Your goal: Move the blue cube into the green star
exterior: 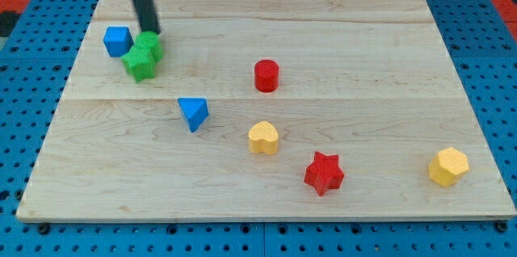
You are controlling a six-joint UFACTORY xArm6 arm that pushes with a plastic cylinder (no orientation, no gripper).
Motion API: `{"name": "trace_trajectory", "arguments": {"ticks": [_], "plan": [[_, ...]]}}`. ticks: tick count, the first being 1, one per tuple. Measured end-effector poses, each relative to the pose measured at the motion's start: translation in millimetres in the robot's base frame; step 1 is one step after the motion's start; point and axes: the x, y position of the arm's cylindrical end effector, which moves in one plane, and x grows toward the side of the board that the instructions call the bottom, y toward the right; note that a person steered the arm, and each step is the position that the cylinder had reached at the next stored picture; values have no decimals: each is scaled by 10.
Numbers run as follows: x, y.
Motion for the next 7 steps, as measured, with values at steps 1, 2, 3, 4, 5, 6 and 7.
{"name": "trace_trajectory", "arguments": {"ticks": [1, 2, 3, 4, 5, 6, 7], "plan": [[4, 52], [-163, 966], [-489, 1183], [-515, 1273], [-535, 1299], [-629, 867], [-960, 140]]}}
